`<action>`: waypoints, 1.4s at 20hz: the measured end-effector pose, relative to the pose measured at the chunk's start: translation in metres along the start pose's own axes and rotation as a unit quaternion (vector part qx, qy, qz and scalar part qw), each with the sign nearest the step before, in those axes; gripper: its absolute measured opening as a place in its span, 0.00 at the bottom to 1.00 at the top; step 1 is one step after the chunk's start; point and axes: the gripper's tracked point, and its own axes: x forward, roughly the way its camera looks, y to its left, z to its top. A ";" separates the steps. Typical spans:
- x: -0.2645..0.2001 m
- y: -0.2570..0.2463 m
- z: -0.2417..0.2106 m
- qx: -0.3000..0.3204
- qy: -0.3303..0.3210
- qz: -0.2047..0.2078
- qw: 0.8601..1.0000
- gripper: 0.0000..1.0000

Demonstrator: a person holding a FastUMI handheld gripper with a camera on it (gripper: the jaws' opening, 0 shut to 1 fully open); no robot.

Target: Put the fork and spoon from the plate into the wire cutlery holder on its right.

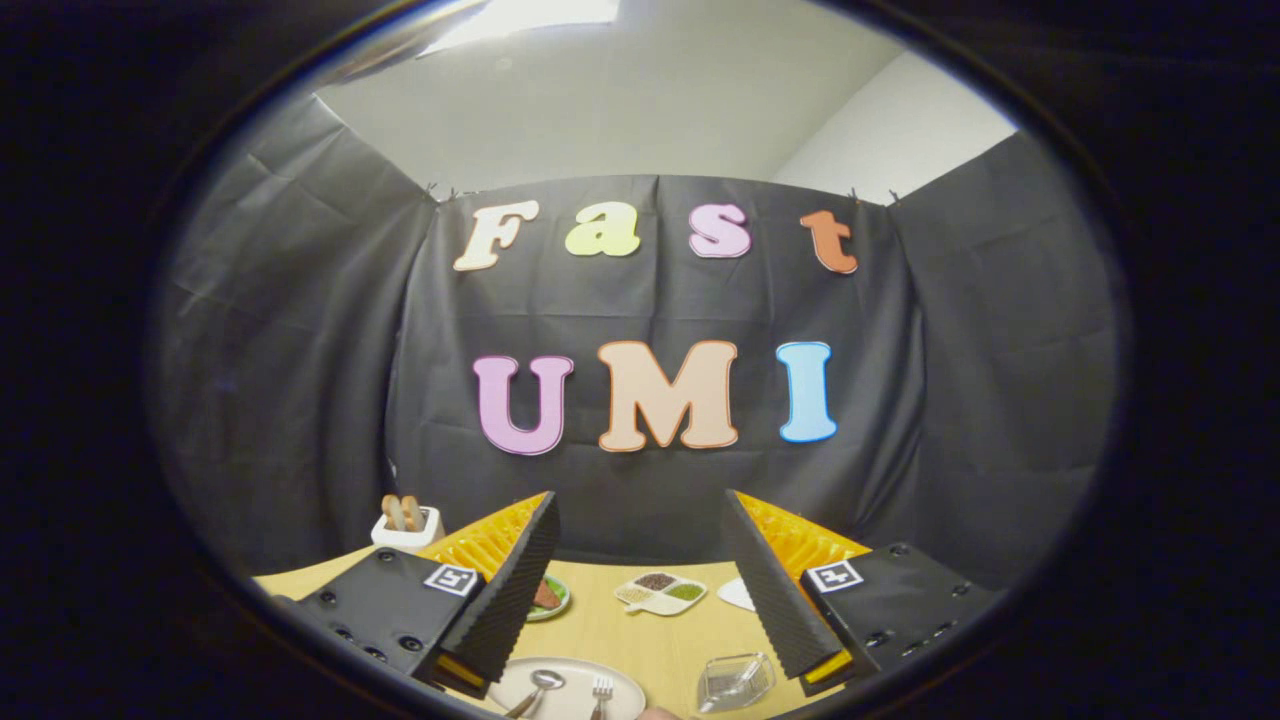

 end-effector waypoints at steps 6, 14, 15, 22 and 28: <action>0.004 0.003 -0.002 -0.004 0.002 0.007 1.000 1.00; 0.011 0.008 -0.021 -0.013 0.031 0.022 0.999 1.00; 0.012 0.008 -0.027 -0.015 0.041 0.025 0.999 1.00; 0.020 0.015 -0.090 -0.011 0.140 0.047 0.989 1.00; 0.017 0.020 -0.156 -0.026 0.237 0.063 0.969 1.00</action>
